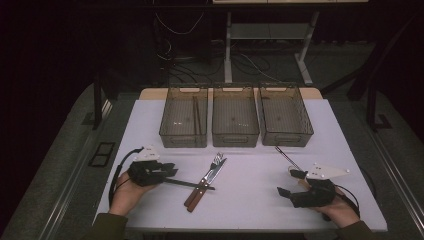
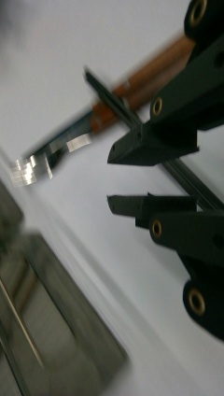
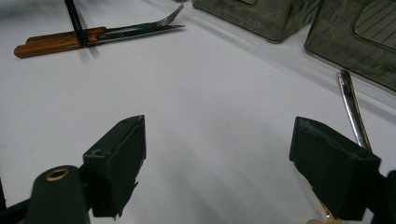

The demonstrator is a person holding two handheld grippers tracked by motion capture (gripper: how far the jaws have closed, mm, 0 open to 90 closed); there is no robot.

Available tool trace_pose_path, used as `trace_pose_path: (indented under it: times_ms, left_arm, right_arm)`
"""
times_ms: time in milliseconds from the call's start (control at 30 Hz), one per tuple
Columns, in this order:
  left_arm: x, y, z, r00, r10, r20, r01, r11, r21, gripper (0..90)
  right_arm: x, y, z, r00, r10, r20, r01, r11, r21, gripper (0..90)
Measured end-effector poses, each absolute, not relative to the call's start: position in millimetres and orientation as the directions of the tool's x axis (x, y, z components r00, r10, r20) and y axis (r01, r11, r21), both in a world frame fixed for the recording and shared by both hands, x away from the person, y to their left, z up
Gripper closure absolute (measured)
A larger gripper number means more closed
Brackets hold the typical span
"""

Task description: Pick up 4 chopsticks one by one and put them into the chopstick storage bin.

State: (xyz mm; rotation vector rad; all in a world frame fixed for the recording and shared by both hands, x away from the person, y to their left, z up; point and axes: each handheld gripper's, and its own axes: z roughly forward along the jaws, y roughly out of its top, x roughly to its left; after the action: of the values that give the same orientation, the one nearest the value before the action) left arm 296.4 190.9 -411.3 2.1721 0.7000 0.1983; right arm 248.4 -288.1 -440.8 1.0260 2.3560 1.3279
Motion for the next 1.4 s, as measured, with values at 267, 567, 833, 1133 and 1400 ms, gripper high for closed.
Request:
trace_pose_path:
  times_ms: [267, 567, 833, 1133, 1400]
  left_arm:
    - [282, 130, -421, 0.918, 0.369, -0.142, 0.350, -0.592, 0.726, 89.2]
    - [283, 100, -437, 0.942, 0.318, -0.109, 0.306, -0.676, 0.671, 89.2]
    - [292, 90, -440, 0.938, 0.332, -0.098, 0.307, -0.668, 0.678, 89.2]
    - [304, 85, -439, 0.936, 0.343, -0.081, 0.303, -0.664, 0.683, 89.3]
    - [314, 83, -440, 0.927, 0.367, -0.075, 0.314, -0.652, 0.691, 89.3]
  right_arm:
    - [248, -288, -441, -0.721, 0.682, 0.120, 0.456, 0.337, 0.824, 18.9]
    - [248, -288, -441, -0.722, 0.682, 0.118, 0.454, 0.338, 0.824, 18.9]
    - [249, -288, -441, -0.723, 0.681, 0.117, 0.454, 0.340, 0.824, 18.9]
    - [248, -288, -441, -0.725, 0.679, 0.117, 0.452, 0.341, 0.824, 18.9]
    - [248, -288, -441, -0.725, 0.679, 0.116, 0.452, 0.342, 0.824, 18.9]
